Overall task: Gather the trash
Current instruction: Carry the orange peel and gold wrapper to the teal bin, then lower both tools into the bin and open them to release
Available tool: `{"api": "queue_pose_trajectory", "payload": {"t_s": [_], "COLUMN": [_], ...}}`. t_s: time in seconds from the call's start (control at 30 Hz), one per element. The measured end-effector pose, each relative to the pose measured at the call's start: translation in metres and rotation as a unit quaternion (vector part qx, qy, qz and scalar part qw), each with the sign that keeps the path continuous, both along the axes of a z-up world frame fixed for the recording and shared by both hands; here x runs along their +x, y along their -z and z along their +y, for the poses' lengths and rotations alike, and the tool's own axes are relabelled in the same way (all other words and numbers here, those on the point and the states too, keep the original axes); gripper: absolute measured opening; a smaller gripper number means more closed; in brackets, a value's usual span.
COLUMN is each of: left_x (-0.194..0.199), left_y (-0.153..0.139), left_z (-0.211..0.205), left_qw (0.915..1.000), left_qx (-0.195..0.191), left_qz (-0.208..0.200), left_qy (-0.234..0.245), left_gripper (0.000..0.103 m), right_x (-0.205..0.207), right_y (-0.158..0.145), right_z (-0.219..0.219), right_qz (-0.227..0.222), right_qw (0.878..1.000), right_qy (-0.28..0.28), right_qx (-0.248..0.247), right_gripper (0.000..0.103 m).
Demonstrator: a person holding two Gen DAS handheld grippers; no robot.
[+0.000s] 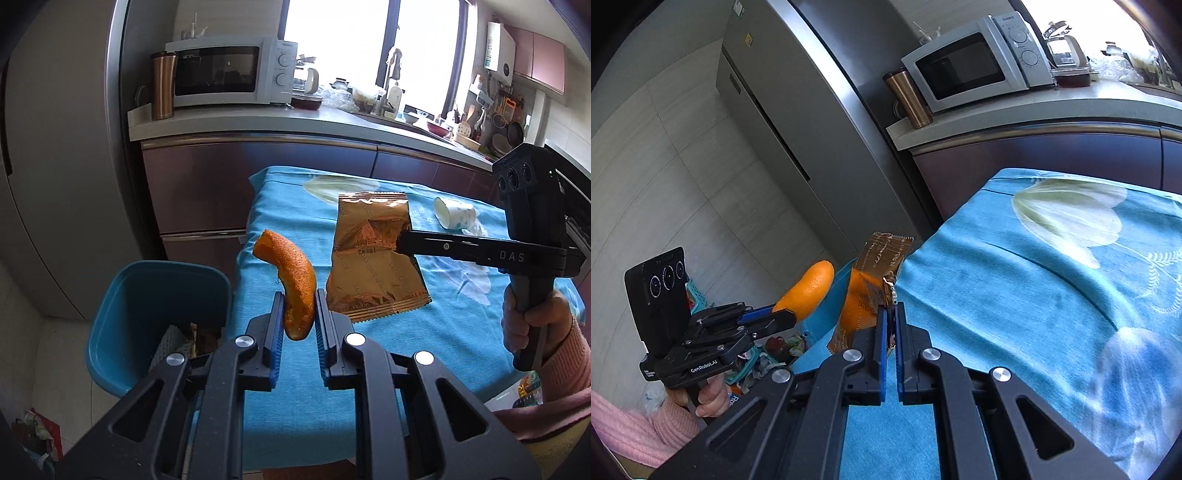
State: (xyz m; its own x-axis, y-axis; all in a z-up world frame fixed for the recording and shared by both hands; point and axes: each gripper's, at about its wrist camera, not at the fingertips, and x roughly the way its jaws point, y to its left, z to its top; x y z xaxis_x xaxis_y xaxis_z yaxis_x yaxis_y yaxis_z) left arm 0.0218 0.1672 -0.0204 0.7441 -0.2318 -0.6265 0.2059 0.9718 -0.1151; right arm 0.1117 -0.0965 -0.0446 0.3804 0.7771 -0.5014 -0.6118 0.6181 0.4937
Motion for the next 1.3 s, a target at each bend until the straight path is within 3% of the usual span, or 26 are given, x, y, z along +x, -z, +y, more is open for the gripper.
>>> {"api": "queue_pose_trajectory", "payload": {"t_s": [0.57, 1.3], "left_x": [0.005, 0.033], "left_y": [0.014, 0.057], "left_z": [0.08, 0.105], "left_qw": [0.9956, 0.9898], "left_qx": [0.01, 0.012], "left_qz": [0.019, 0.066], "left_qy": [-0.092, -0.126], "left_gripper": [0.016, 0.016], "right_x": [0.01, 0.029], "right_y": [-0.006, 0.016], "right_z": [0.075, 0.145], "right_qz": [-0.001, 0.019], "right_qw": [0.998, 0.995], "right_qy": [-0.058, -0.08], "right_qx": [-0.013, -0.063], "right_gripper": [0.003, 0.003]}}
